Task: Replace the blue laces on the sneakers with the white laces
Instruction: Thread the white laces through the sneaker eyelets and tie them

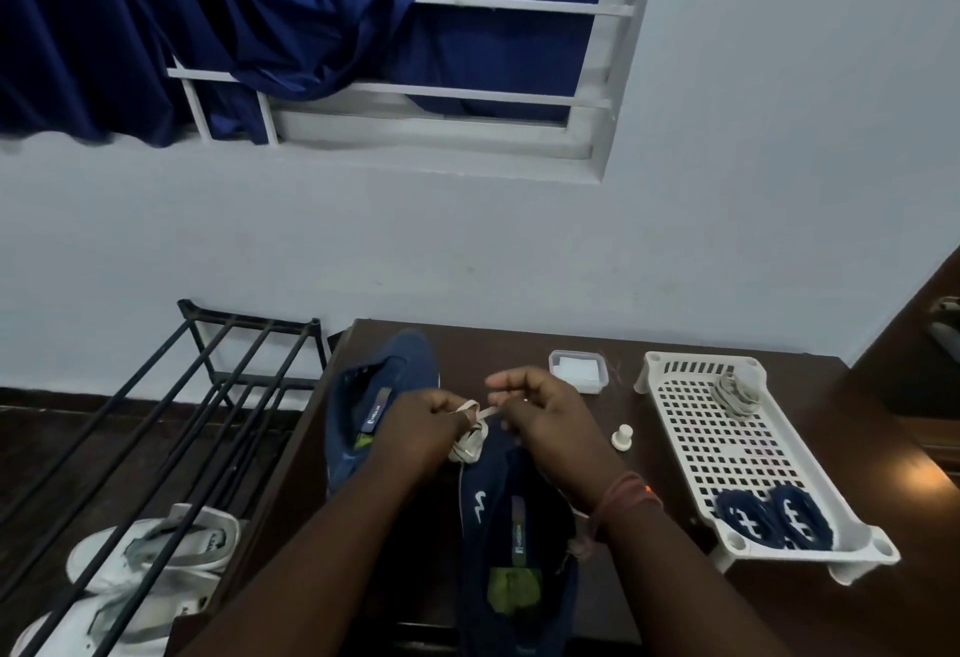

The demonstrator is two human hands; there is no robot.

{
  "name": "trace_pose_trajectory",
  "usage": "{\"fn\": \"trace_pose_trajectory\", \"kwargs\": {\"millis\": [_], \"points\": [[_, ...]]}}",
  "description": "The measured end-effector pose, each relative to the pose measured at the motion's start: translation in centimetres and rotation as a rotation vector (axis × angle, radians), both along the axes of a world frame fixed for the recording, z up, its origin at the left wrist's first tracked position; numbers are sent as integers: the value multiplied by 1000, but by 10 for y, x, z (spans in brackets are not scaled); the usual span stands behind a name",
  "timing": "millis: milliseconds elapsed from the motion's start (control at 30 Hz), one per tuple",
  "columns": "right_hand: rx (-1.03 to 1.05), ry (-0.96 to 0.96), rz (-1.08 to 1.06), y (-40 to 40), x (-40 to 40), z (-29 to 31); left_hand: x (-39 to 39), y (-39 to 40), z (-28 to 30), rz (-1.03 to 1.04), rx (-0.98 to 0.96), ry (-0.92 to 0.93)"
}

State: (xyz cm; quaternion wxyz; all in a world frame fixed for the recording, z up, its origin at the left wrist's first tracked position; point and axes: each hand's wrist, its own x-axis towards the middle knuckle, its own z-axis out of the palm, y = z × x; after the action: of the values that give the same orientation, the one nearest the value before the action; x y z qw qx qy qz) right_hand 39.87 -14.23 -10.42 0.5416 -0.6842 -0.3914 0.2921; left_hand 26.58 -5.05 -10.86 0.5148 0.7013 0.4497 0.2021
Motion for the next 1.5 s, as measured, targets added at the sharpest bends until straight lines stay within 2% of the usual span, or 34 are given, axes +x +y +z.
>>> {"fn": "trace_pose_trajectory", "kwargs": {"millis": [67, 133, 167, 200, 233, 267, 333, 400, 467, 533, 567, 633, 667, 733, 800, 833, 900, 967, 1000, 1033, 1100, 1133, 1200, 1300, 1367, 1400, 1500], "points": [[-15, 47, 11, 3, -1, 4, 1, 3, 0, -24, 3, 26], [-29, 8, -38, 6, 0, 5, 2, 5, 2, -33, 12, 48], [-68, -92, -52, 6, 3, 7, 2, 7, 2, -31, 21, 56], [-115, -272, -41, 7, 8, 8, 1, 8, 5, -33, 29, 57], [-172, -447, 14, 6, 11, 9, 1, 9, 8, -38, 31, 54], [-220, -530, 74, 5, 13, 11, 1, 9, 9, -41, 34, 52], [-282, -474, 134, 4, 14, 12, 1, 10, 13, -39, 45, 58], [-299, -504, 116, 1, 16, 16, 1, 10, 14, -42, 48, 88], [-275, -535, 61, -2, 22, 25, 0, 17, 15, -27, 97, 208], [-145, -471, -48, -7, 27, 42, -2, 24, 17, -22, 232, 439], [-30, -361, -95, -10, 28, 50, -5, 25, 17, -18, 285, 524], [186, -140, -152, -16, 25, 66, -9, 24, 16, 15, 362, 584], [218, -125, -159, -18, 24, 68, -10, 23, 16, 55, 394, 590], [82, -296, -112, -21, 20, 62, -10, 21, 19, 81, 457, 593], [-40, -398, -56, -28, 15, 57, -6, 19, 24, -14, 453, 460], [-13, -354, -38, -30, 13, 59, -4, 15, 31, -110, 361, 306], [96, -216, 11, -32, 12, 67, -1, 2, 43, -379, 47, -20], [188, 1, 45, -31, 12, 73, 1, -9, 51, -539, -154, -163], [238, 134, 49, -28, 13, 73, 2, -10, 50, -537, -137, -125], [298, 268, 43, -27, 15, 74, 4, -6, 47, -491, -22, -22], [441, 475, 9, -27, 22, 76, 5, 9, 35, -367, 316, 335], [511, 538, -16, -28, 27, 77, 3, 17, 28, -314, 410, 487], [627, 635, -75, -32, 35, 79, -2, 26, 18, -240, 450, 624], [720, 716, -132, -34, 44, 78, -3, 31, 13, -204, 460, 685], [624, 609, -134, -33, 44, 75, 2, 24, 20, -145, 414, 579], [496, 481, -134, -33, 42, 71, 4, 21, 26, -75, 356, 449], [-7, -109, -92, -34, 33, 48, 2, 23, 46, 234, -12, -42]]}}
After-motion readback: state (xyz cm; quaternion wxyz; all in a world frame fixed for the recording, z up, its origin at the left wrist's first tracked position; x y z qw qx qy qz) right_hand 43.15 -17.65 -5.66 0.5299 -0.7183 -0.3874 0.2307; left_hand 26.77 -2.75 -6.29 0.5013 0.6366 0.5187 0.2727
